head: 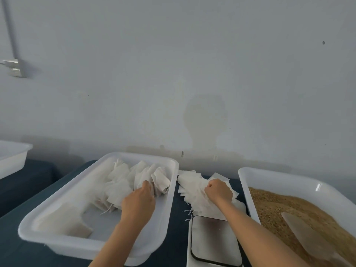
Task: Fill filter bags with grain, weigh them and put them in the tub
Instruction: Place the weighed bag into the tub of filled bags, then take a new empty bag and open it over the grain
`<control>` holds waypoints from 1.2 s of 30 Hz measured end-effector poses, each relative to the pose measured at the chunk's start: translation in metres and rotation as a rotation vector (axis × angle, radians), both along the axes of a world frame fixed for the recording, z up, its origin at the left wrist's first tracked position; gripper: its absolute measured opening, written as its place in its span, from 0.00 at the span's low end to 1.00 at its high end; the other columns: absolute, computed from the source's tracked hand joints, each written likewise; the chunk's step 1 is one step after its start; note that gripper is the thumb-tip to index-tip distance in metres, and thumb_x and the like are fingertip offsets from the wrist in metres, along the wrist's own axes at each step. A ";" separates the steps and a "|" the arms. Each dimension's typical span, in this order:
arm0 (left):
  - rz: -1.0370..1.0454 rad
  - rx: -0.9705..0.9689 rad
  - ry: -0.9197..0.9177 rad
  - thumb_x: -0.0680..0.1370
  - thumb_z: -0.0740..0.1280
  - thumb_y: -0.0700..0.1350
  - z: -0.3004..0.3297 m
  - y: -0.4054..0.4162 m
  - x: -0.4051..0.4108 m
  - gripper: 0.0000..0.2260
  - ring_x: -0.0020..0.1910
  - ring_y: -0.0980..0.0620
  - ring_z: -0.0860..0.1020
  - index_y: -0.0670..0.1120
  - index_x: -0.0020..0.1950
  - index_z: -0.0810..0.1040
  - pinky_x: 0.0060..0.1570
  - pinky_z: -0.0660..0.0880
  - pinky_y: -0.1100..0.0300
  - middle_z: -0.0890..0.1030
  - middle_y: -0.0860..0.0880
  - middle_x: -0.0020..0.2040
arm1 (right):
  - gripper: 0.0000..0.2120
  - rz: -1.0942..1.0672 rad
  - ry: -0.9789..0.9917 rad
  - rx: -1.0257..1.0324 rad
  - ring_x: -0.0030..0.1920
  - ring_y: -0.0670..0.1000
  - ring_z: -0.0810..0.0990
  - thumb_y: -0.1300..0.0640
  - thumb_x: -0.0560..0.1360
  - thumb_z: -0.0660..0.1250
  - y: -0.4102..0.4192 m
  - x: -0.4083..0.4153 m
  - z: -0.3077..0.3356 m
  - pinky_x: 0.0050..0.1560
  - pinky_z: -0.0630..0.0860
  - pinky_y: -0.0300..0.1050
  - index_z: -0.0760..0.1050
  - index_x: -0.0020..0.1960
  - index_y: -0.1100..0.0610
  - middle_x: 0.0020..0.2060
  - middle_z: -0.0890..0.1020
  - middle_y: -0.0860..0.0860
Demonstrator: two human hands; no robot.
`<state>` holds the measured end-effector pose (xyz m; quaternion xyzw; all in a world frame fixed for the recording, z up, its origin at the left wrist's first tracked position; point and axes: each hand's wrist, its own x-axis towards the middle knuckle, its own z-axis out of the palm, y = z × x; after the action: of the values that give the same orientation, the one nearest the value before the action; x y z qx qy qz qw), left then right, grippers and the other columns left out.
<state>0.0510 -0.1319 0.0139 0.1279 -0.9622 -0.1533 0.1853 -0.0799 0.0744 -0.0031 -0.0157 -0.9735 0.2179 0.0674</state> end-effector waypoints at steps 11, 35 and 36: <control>-0.307 0.526 0.186 0.78 0.64 0.43 0.024 0.050 -0.013 0.04 0.41 0.57 0.77 0.53 0.47 0.72 0.41 0.73 0.62 0.77 0.59 0.42 | 0.09 0.156 0.171 -0.653 0.38 0.57 0.79 0.66 0.77 0.60 0.057 0.013 0.075 0.47 0.77 0.56 0.69 0.37 0.61 0.33 0.75 0.55; -0.677 1.256 -0.216 0.81 0.60 0.49 0.007 0.302 -0.031 0.14 0.35 0.53 0.78 0.46 0.37 0.73 0.38 0.76 0.61 0.78 0.49 0.36 | 0.07 0.295 0.413 -0.048 0.34 0.45 0.73 0.51 0.80 0.56 0.237 0.126 0.017 0.37 0.74 0.43 0.68 0.44 0.47 0.35 0.74 0.44; -0.669 1.243 -0.224 0.81 0.60 0.45 0.006 0.301 -0.033 0.13 0.35 0.53 0.78 0.45 0.37 0.72 0.39 0.76 0.61 0.78 0.48 0.36 | 0.06 0.312 0.425 -0.058 0.34 0.44 0.72 0.52 0.80 0.56 0.237 0.126 0.016 0.36 0.73 0.41 0.68 0.44 0.48 0.35 0.73 0.44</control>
<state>0.0184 0.1695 0.0196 -0.0773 -0.6976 -0.7079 -0.0787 0.0456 0.3115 0.0126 0.1788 -0.9216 0.2517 0.2353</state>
